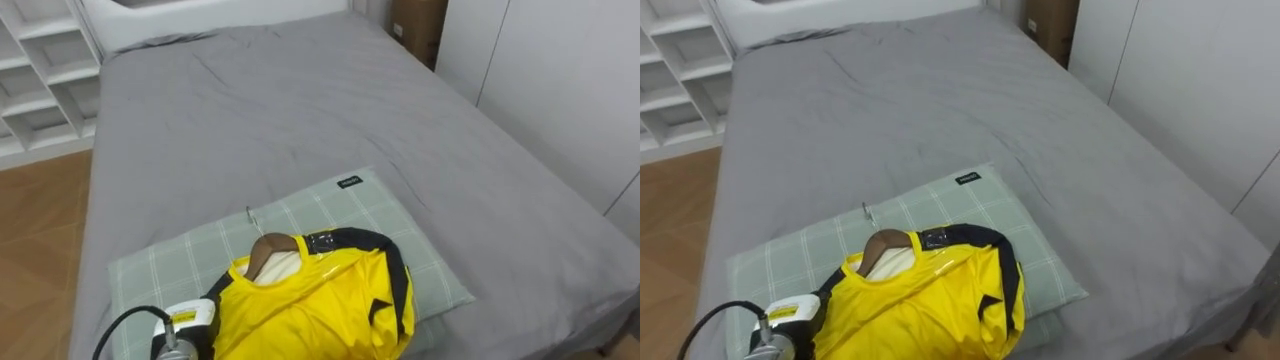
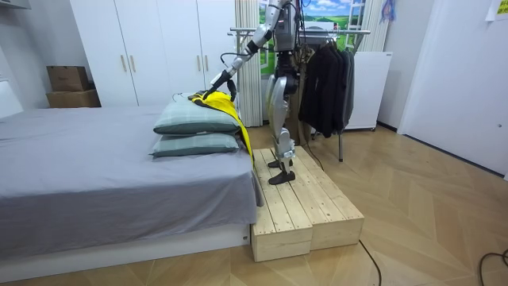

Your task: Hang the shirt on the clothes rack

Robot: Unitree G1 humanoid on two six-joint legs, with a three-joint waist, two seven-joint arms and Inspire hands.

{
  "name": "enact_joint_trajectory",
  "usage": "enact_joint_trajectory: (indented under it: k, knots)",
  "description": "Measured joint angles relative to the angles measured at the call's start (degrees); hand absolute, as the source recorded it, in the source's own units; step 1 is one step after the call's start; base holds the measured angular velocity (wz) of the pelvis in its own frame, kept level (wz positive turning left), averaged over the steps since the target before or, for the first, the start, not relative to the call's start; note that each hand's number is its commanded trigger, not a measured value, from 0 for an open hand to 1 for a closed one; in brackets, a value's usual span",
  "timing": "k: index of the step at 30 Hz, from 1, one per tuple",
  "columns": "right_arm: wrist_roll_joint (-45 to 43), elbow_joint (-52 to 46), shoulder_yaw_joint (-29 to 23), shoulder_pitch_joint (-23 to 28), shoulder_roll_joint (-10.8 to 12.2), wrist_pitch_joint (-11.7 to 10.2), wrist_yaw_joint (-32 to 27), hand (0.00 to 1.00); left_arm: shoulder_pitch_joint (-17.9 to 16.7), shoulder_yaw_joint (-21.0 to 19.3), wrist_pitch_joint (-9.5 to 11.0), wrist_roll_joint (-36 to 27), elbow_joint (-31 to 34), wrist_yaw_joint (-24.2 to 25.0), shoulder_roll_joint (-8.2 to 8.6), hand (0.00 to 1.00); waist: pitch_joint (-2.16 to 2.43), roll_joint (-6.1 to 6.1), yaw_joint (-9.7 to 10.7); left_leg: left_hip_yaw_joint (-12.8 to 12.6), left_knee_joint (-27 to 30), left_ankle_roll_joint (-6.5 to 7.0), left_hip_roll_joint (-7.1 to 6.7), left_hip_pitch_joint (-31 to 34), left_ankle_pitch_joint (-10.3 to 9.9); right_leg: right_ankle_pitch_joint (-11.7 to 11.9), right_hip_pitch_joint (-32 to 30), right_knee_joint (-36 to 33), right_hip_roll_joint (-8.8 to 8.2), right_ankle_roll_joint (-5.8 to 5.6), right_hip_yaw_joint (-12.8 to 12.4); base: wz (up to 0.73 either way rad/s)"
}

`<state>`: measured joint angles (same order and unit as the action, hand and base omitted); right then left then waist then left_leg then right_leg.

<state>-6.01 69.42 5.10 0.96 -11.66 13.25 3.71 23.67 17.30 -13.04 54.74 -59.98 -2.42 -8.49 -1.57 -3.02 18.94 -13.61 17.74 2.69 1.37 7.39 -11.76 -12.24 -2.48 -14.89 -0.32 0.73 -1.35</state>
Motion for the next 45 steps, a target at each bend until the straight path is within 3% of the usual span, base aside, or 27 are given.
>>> enact_joint_trajectory:
  k: [11,15,18,24,31,42,45]
  knots:
    - [4.2,0.0,0.5,-0.7,0.2,-1.6,-1.7,0.0,2.3,-0.3,2.0,-4.6,-3.3,-2.4,0.16,0.0,-0.27,0.55,-0.5,-0.5,-0.3,-0.07,0.01,1.4,0.4,-0.3,-2.7,-1.4,0.0,0.17,-0.5,-0.02]
    - [6.2,0.8,2.5,-1.6,0.2,-2.2,-2.1,0.0,5.9,-0.3,2.9,-4.8,-5.3,-4.5,0.08,0.0,-0.25,0.87,-0.6,-0.4,0.5,0.06,0.05,4.0,0.8,-0.4,-5.4,-2.8,-0.08,0.23,-0.3,0.0]
    - [6.9,1.6,3.5,-2.4,0.2,-3.2,-2.7,0.0,6.6,-0.3,3.9,-5.8,-5.5,-5.5,0.08,0.0,-0.25,0.86,-0.7,-0.4,1.2,0.06,0.14,4.9,0.8,-0.4,-6.5,-2.9,-0.08,0.22,-0.3,0.0]
    - [8.2,1.8,5.0,-5.8,0.3,-3.9,-3.9,0.0,10.3,-0.3,4.0,-5.8,-8.7,-6.2,-0.04,0.0,-0.29,0.8,-0.9,-0.4,2.2,0.23,0.44,8.7,1.0,-0.4,-10.6,-5.1,0.16,0.23,-0.5,0.0]
    - [10.9,1.9,5.1,-7.8,0.6,-6.2,-5.1,0.0,11.1,-0.2,5.3,-10.5,-10.0,-7.1,-1.12,0.0,-0.98,0.69,-0.9,-0.3,3.5,0.21,1.01,11.3,1.2,-0.4,-12.7,-5.8,0.43,0.49,-0.1,0.01]
    - [14.9,1.8,7.5,-9.3,1.8,-6.4,-5.8,0.0,11.8,-0.3,6.0,-16.1,-11.6,-10.2,-1.8,0.0,-1.22,0.51,-1.4,-0.2,3.8,0.31,0.96,13.8,1.3,-0.5,-15.4,-6.7,0.25,0.48,0.0,0.0]
    - [14.7,1.8,7.5,-10.1,2.1,-6.5,-6.2,0.0,12.6,-0.3,6.0,-16.9,-11.9,-10.8,-1.78,0.0,-1.69,0.63,-1.4,-0.2,3.8,0.39,0.97,14.1,1.3,-0.5,-15.9,-7.1,0.21,0.49,0.1,0.0]
